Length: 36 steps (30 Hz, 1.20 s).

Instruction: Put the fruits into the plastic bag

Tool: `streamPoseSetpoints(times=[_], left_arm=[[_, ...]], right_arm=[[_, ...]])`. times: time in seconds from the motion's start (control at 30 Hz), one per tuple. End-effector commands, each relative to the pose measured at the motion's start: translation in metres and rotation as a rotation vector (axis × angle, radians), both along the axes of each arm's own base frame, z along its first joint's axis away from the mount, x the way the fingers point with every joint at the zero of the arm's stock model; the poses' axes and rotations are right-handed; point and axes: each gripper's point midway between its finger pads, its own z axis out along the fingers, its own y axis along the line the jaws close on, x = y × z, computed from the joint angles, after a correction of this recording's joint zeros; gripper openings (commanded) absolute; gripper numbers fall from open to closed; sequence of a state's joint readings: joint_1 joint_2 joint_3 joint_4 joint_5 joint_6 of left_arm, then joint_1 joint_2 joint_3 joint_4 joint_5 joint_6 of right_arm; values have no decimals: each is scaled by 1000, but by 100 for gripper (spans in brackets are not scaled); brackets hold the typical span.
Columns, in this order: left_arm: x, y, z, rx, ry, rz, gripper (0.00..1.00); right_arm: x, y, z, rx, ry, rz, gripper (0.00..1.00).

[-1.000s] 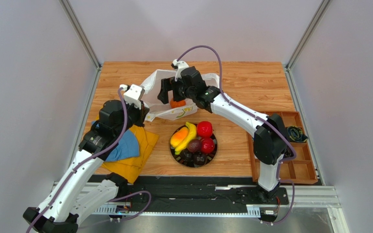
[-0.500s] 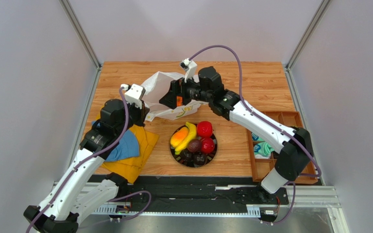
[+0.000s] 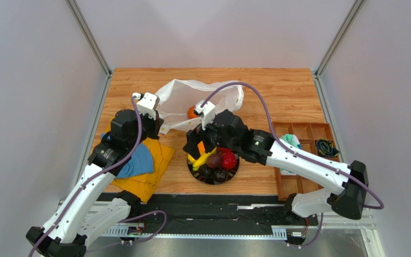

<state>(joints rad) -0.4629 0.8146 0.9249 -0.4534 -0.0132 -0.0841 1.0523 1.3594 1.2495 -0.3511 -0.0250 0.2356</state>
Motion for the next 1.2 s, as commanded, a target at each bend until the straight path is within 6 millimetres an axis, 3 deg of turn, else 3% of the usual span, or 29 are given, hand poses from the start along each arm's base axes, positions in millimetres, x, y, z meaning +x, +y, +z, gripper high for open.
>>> streamPoseSetpoints(times=[0.0,0.1,0.27,0.77,1.17], left_arm=[[1,0,21,-26,-41,9,0],[1,0,21,-26,-41,9,0],[1,1,20,-23,-40,11,0],[1,-1,18,-22,-28,6,0],[1,-1,19,-26,-30,4,0]], right_arm=[[7,-43,-2,-20,1,-172,93],[11,-67,-30,-122,38,-275,92],[9,-83,-55,-211,90,-335,92],[-7,-85,-107,-383,175,-455,94],[-19,-71,-125,-352,259,-484,93]])
